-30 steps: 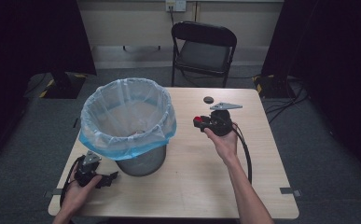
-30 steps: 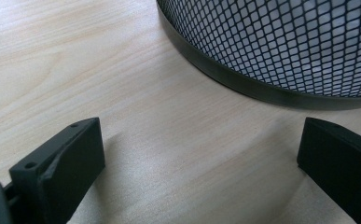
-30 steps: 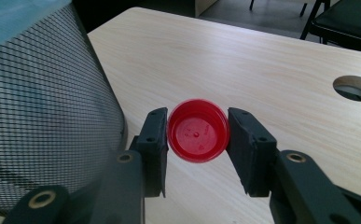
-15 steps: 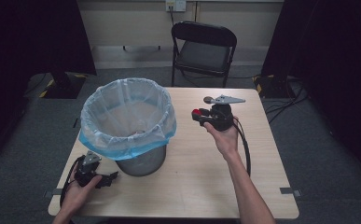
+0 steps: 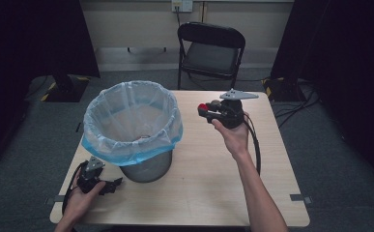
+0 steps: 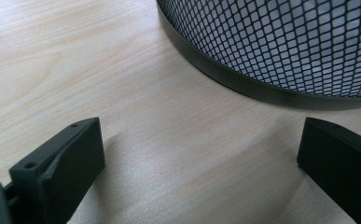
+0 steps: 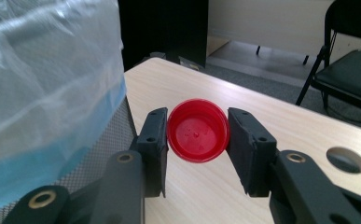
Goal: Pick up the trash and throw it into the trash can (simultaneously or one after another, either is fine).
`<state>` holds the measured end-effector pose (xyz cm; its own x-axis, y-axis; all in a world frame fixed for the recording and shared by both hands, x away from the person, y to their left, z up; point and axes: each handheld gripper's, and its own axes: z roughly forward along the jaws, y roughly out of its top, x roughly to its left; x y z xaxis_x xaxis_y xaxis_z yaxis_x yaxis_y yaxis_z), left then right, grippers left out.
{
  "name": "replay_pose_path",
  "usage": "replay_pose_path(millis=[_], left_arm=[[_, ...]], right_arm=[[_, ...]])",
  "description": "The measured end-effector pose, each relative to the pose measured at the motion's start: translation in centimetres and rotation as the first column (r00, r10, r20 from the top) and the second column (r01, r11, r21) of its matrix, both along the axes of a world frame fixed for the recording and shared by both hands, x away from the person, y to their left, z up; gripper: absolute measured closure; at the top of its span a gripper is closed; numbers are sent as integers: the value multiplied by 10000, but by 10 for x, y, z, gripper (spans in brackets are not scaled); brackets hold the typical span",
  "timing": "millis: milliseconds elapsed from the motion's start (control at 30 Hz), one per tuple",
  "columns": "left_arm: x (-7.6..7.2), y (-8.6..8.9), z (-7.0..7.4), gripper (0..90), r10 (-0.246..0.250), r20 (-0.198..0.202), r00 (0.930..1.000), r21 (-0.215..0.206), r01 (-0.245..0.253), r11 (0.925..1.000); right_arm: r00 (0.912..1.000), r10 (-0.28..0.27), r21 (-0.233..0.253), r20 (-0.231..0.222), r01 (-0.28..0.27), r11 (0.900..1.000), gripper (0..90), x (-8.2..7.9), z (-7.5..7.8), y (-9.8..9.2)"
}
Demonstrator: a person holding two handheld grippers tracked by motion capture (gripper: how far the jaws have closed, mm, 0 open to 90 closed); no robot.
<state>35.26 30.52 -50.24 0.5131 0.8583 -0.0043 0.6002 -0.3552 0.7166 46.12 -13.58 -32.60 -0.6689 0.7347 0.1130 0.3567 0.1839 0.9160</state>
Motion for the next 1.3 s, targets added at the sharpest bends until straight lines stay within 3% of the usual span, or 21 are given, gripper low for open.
replay_pose_path(millis=[233,867,1300], left_arm=[[0,0,0,1,0,-3,10000,-2,0,10000],[0,0,0,1,0,-3,10000,-3,0,10000],[0,0,0,1,-4,-4,10000,-1,4,10000]], right_arm=[[9992,186,309,348,-197,9993,598,0,20,6],[9920,628,694,1093,-706,9951,598,-6,52,20],[9809,1064,971,1630,-1232,9876,598,-12,72,31]])
